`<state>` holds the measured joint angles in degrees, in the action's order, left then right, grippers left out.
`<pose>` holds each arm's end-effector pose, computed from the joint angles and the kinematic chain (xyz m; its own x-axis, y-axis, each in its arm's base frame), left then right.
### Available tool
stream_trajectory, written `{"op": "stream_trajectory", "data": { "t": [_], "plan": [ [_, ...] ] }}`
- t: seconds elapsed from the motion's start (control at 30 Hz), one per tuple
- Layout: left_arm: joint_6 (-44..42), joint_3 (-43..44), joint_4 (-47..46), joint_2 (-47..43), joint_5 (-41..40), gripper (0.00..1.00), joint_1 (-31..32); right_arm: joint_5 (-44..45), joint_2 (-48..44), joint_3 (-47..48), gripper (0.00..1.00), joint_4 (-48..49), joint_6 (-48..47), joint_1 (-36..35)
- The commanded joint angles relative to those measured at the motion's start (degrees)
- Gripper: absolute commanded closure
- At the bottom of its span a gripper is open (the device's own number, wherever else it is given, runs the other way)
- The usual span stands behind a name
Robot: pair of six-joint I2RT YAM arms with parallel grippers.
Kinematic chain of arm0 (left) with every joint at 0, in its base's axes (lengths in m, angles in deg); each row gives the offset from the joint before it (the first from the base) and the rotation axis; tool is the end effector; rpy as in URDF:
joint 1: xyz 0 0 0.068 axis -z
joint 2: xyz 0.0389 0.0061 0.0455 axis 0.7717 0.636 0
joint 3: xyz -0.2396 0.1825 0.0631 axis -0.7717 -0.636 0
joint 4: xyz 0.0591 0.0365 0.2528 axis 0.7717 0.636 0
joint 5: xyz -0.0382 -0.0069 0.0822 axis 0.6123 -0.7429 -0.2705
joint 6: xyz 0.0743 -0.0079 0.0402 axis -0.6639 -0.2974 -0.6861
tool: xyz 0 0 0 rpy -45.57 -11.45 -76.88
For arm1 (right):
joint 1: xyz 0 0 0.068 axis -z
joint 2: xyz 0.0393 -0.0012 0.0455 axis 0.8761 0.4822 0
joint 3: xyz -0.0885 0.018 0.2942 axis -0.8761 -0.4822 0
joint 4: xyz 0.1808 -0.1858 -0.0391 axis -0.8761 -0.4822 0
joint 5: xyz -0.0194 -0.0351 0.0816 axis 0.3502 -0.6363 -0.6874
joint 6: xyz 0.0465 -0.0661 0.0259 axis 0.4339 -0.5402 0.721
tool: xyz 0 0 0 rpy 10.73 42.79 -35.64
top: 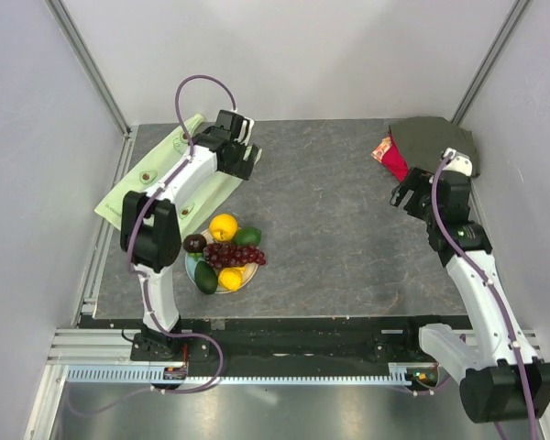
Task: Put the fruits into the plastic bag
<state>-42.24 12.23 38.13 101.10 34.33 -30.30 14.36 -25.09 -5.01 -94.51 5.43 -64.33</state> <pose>0.4557 -0.1536 0.2674 -0.7250 0.3506 -0.5929 0.2979 0.9357 0.1890 0.2215 0.0023 0.3352 -0.4016 0.3819 -0.8324 0.2450 0.9206 0.3041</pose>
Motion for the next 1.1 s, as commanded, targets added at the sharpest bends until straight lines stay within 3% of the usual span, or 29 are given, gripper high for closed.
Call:
{"op": "stream_trajectory", "data": {
  "t": [0.0,0.23,0.67,1.07],
  "plan": [
    [-2.63,4.37,-1.50,4.08,0.11,0.09,-0.52,-1.69,2.40,4.41,0.14,2.03,-0.63,-0.09],
    [-2.54,4.73,-1.68,8.74,0.11,0.25,-1.75,-1.77,3.37,3.27,0.14,2.73,2.09,-0.09],
    [-2.89,1.65,-4.40,11.46,1.43,0.45,-1.92,-1.16,3.37,2.21,0.13,2.73,2.97,-0.09],
    [-2.72,-0.02,-4.84,14.01,1.95,0.48,-2.36,-1.51,3.72,1.78,0.12,3.52,3.59,-0.09]
  ]
}}
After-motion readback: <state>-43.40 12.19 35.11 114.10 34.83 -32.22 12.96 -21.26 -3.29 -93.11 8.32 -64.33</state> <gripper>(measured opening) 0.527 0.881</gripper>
